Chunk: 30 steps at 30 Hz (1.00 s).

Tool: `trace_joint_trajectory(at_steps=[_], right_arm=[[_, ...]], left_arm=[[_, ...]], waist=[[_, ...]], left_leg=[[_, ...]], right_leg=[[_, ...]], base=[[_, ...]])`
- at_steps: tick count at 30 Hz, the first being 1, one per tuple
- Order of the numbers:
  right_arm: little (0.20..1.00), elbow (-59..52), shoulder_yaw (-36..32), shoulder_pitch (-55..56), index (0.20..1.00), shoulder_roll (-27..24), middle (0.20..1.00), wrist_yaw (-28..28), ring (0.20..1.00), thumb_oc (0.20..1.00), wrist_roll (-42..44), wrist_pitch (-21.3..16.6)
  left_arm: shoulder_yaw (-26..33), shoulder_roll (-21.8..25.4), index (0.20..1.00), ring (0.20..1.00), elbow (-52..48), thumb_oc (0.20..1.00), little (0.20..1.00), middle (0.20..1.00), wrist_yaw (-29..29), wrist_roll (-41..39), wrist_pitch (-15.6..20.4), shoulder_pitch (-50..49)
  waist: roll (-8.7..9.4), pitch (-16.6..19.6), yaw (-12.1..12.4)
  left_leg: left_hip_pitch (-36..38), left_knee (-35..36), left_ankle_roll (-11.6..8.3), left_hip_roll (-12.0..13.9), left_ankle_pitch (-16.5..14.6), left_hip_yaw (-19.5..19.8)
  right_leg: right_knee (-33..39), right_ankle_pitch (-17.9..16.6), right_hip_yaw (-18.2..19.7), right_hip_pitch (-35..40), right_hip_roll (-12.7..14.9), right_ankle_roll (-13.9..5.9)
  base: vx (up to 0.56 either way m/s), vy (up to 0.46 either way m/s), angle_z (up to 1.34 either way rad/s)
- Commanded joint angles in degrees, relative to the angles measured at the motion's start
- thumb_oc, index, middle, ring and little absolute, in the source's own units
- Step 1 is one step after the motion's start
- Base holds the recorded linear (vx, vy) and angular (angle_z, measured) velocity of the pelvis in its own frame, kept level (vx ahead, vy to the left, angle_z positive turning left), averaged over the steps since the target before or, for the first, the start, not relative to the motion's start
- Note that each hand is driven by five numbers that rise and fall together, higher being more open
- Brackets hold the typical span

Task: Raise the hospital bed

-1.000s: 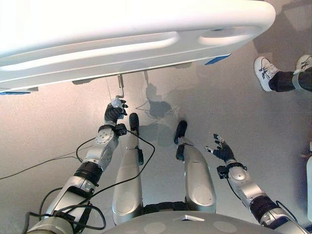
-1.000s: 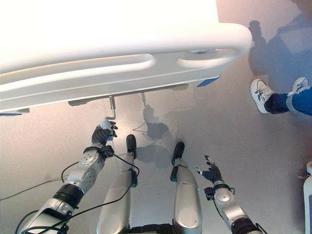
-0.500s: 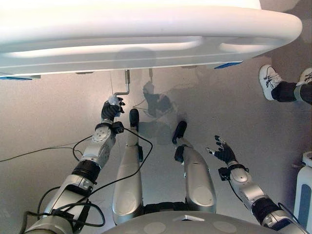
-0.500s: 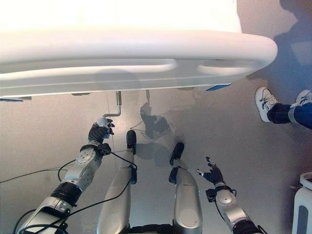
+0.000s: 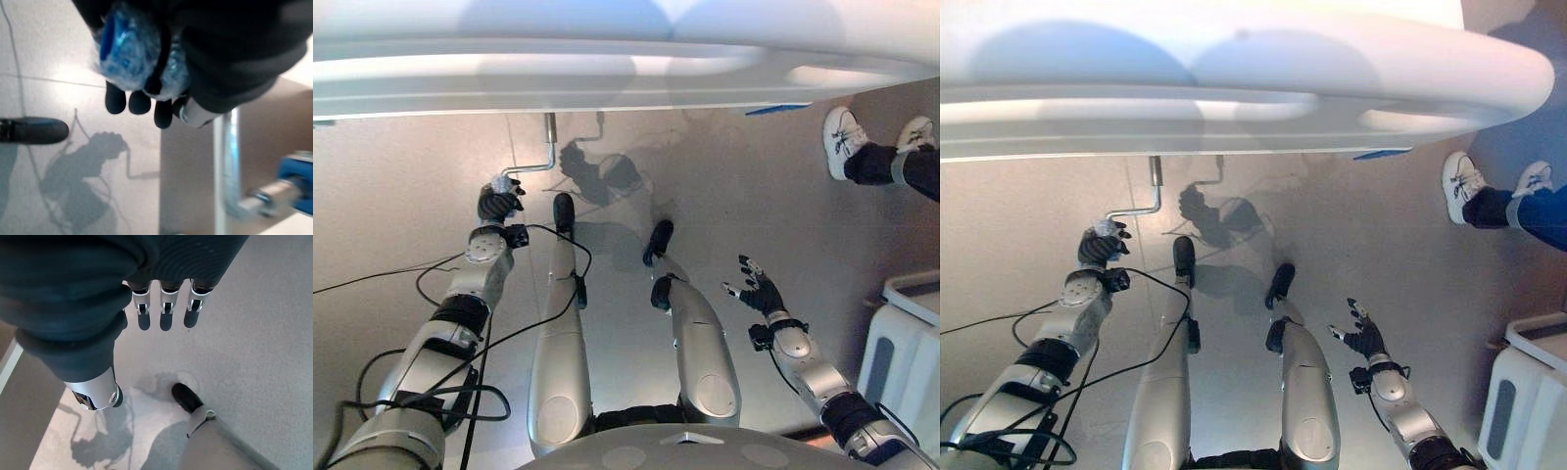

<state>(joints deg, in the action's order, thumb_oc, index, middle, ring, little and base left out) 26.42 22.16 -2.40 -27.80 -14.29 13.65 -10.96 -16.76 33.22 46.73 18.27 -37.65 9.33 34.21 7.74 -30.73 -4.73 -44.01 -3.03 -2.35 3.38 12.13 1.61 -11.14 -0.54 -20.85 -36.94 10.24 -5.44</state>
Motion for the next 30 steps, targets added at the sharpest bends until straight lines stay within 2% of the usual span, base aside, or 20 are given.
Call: trace_joint_trajectory(at_steps=[1, 10, 19, 30], right_arm=[[1.000, -3.6, 1.5, 2.8, 1.000, -1.9, 1.000, -1.9, 1.000, 1.000, 1.2, -2.0], [1.000, -10.4, 2.5, 2.4, 1.000, -4.5, 1.000, -3.5, 1.000, 1.000, 1.5, -4.3], [1.000, -13.4, 3.1, 2.0, 1.000, -6.6, 1.000, -5.2, 1.000, 1.000, 1.2, -5.8], [1.000, -13.3, 4.1, 1.8, 1.000, -7.3, 1.000, -6.6, 1.000, 1.000, 0.6, -6.4]], left_arm=[[4.4, 3.3, 0.200, 0.200, 3.9, 0.200, 0.200, 0.200, 4.3, -0.1, 1.5, 4.5], [1.4, 4.5, 0.200, 0.200, 9.8, 0.200, 0.200, 0.200, 6.0, 2.8, 0.4, 13.8], [-1.2, 3.5, 0.200, 0.200, 11.7, 0.200, 0.200, 0.200, 7.2, 4.4, 0.3, 18.8], [-2.6, 1.1, 0.200, 0.200, 12.2, 0.200, 0.200, 0.200, 7.9, 4.9, 0.6, 22.4]], waist=[[3.73, 0.9, -0.4], [3.38, 0.9, -3.3], [2.54, 0.9, -5.4], [2.28, 0.9, -8.1]], left_leg=[[-0.2, -4.4, 1.41, -4.5, -6.8, -5.2], [-6.6, -4.6, 0.77, -3.1, -5.5, -5.8], [-11.3, -4.3, 0.01, -1.8, -3.5, -7.2], [-12.7, -2.8, -0.95, -0.2, -2.1, -10.4]], right_leg=[[5.2, -8.8, 2.8, -2.0, 1.8, -4.28], [2.1, -8.1, 4.4, -11.3, 1.4, -3.58], [-0.9, -7.7, 6.5, -19.0, 0.6, -2.83], [-1.4, -8.2, 9.6, -24.0, -1.6, -2.45]], base=[[-0.01, -0.055, -0.03], [-0.01, -0.061, -0.09], [-0.01, -0.078, -0.09], [-0.02, -0.075, -0.11]])
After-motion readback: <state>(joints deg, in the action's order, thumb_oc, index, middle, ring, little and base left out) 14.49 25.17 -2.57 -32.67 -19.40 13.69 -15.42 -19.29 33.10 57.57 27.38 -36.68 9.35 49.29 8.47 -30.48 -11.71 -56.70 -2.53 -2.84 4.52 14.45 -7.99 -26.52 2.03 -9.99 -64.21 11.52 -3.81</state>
